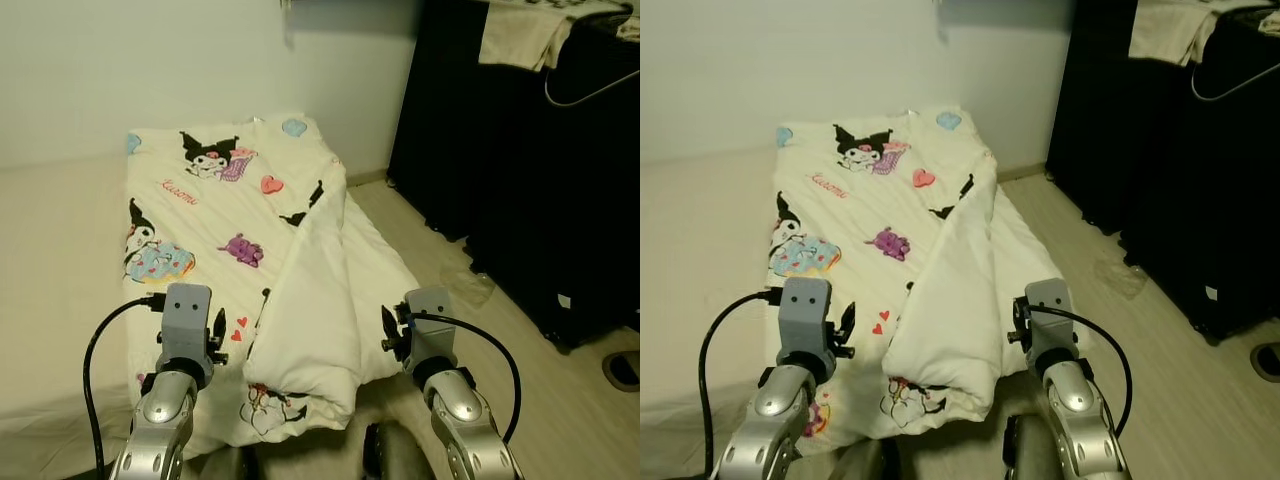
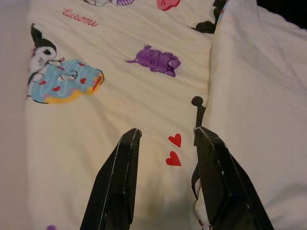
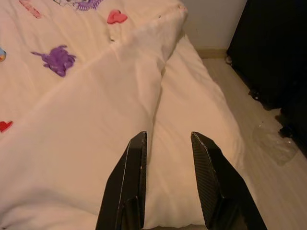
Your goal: Clean up the room
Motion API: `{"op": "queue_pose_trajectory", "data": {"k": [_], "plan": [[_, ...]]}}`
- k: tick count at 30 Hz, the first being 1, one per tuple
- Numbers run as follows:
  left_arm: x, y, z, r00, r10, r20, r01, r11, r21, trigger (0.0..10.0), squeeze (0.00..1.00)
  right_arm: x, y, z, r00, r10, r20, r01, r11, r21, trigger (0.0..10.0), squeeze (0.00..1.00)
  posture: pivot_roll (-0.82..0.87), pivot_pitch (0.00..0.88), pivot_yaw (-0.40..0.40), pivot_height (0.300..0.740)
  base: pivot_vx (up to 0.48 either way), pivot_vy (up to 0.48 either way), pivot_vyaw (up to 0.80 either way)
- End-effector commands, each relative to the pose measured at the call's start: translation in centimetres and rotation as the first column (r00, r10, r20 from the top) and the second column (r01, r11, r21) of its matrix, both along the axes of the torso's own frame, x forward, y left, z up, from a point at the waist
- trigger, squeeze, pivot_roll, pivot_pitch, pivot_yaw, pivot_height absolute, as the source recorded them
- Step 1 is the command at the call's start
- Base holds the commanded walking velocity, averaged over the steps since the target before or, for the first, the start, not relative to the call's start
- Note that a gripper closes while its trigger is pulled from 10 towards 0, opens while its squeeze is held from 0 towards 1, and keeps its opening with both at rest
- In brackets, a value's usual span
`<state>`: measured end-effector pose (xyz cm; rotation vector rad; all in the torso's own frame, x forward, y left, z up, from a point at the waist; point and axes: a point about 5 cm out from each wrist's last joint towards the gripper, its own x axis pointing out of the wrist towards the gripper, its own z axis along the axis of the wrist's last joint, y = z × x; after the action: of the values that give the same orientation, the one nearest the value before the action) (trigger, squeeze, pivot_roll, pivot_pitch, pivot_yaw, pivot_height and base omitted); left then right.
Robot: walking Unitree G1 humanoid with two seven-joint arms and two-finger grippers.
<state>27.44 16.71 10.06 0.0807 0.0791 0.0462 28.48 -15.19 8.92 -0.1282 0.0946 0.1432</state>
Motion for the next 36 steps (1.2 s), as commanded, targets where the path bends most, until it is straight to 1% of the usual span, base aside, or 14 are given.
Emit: {"op": "queue_pose_trajectory", "data": {"k": [1,12,15,16,17,19,20,22,24,29,30,32,33,36], "plan": [[-0.3,0.2,-0.2,1.000,0.006,-0.013,-0.006,1.000,0.014,10.0,0.00,-0.2,0.0,-0.2,1.000,-0.001,-0.003,0.001,1.000,0.014,10.0,0.00,-0.08,0.136,0.019,0.583,0.000,0.000,0.00],[-0.6,0.6,-0.4,1.000,0.021,-0.023,-0.021,1.000,0.024,10.0,0.00,-0.3,0.3,-0.2,1.000,0.016,0.000,-0.016,1.000,0.011,10.0,0.00,-0.08,0.139,0.018,0.583,0.000,0.000,0.00],[-0.6,0.5,-0.7,0.999,0.004,-0.040,-0.002,0.999,0.037,10.0,0.00,-0.4,0.4,-0.2,1.000,0.024,-0.001,-0.024,1.000,0.011,10.0,0.00,-0.07,0.148,0.016,0.583,0.000,0.000,0.00],[-0.5,0.2,-1.1,0.998,-0.030,-0.060,0.033,0.997,0.064,10.0,0.00,-0.5,0.5,-0.2,0.999,0.033,-0.006,-0.033,0.999,0.011,10.0,0.00,-0.07,0.151,0.015,0.583,0.000,0.000,0.00],[-0.5,0.2,-1.1,0.998,-0.030,-0.060,0.033,0.997,0.064,10.0,0.00,-0.5,0.5,-0.2,0.999,0.033,-0.006,-0.033,0.999,0.011,10.0,0.00,-0.07,0.151,0.015,0.583,0.000,0.000,0.00],[0.1,-0.2,-1.7,0.992,-0.092,-0.087,0.101,0.990,0.103,10.0,0.00,-0.8,0.6,-0.5,0.998,0.053,-0.020,-0.053,0.999,0.005,10.0,0.00,-0.07,0.163,0.017,0.583,0.000,0.000,0.00],[0.1,-0.2,-1.7,0.992,-0.092,-0.087,0.101,0.990,0.103,10.0,0.00,-0.8,0.6,-0.5,0.998,0.053,-0.020,-0.053,0.999,0.005,10.0,0.00,-0.07,0.163,0.017,0.583,0.000,0.000,0.00],[0.5,-0.5,-2.3,0.983,-0.147,-0.109,0.160,0.979,0.123,10.0,0.00,-1.1,0.8,-0.7,0.997,0.071,-0.031,-0.072,0.997,-0.003,10.0,0.00,-0.07,0.171,0.020,0.583,0.000,0.000,0.00],[0.8,-0.6,-2.6,0.977,-0.172,-0.124,0.188,0.974,0.128,10.0,0.00,-1.3,0.9,-0.9,0.996,0.083,-0.042,-0.083,0.997,-0.006,10.0,0.00,-0.07,0.181,0.020,0.583,0.000,0.000,0.00],[1.3,-0.8,-3.6,0.961,-0.216,-0.171,0.240,0.960,0.141,10.0,0.00,-1.8,1.4,-1.4,0.990,0.122,-0.068,-0.124,0.992,-0.027,10.0,0.00,-0.07,0.196,0.021,0.583,0.000,0.000,0.00],[1.6,-1.2,-4.9,0.942,-0.248,-0.227,0.277,0.955,0.105,10.0,0.29,-2.3,1.9,-1.8,0.984,0.156,-0.088,-0.159,0.987,-0.031,10.0,0.00,-0.07,0.214,0.019,0.583,0.000,0.000,0.00],[1.6,-1.2,-4.9,0.942,-0.248,-0.227,0.277,0.955,0.105,10.0,0.29,-2.3,1.9,-1.8,0.984,0.156,-0.088,-0.159,0.987,-0.031,10.0,0.00,-0.07,0.214,0.019,0.583,0.000,0.000,0.00],[1.8,-1.4,-5.7,0.932,-0.257,-0.257,0.282,0.957,0.065,10.0,1.00,-2.4,2.2,-1.8,0.982,0.166,-0.094,-0.170,0.985,-0.028,10.0,0.00,-0.07,0.231,0.023,0.583,0.000,0.000,0.00],[2.1,-1.4,-5.8,0.933,-0.246,-0.262,0.264,0.964,0.036,10.0,1.00,-2.5,2.2,-1.7,0.981,0.169,-0.093,-0.172,0.985,-0.025,10.0,0.00,-0.08,0.238,0.026,0.583,0.000,0.000,0.00]]}}
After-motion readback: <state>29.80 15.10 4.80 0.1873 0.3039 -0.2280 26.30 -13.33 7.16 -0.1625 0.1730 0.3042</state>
